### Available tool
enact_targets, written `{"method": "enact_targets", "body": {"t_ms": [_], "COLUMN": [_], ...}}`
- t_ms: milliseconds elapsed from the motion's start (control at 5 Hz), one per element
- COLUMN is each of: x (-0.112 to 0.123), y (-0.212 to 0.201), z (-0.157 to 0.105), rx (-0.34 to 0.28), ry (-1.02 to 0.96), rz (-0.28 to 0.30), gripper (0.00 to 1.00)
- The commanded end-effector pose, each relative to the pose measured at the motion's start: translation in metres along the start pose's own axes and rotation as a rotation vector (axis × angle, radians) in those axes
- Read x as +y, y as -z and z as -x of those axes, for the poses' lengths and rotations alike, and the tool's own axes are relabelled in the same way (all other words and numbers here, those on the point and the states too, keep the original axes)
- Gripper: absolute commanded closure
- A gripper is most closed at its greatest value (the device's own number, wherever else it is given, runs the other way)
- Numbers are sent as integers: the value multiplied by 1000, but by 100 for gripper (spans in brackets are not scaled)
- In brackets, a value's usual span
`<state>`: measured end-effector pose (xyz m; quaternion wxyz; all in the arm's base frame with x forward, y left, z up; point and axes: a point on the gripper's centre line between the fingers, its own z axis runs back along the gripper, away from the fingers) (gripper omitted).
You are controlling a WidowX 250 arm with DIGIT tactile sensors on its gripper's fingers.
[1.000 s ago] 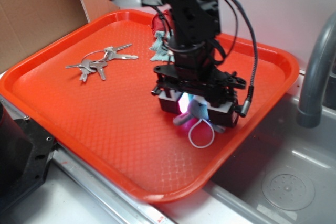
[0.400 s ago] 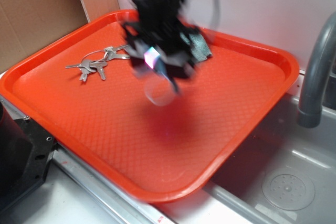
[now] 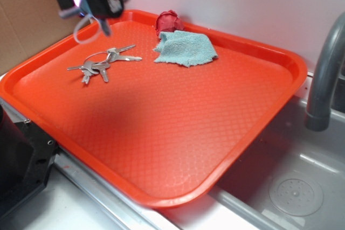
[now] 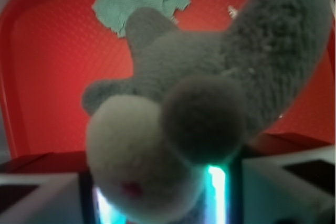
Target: Grab the gray animal.
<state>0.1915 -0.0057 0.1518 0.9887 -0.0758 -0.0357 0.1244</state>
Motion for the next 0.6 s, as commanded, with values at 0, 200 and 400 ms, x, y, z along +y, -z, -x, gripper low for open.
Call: {"method": "enact_targets", "body": {"t_ms": [0,200,400], "x": [3,-6,-16], "y": [-41,-42,-41], "z": [-17,-20,-21], "rx": [-102,-102,-111], "ry": [51,74,93], "rz": [41,30,12], "gripper": [100,100,100]}}
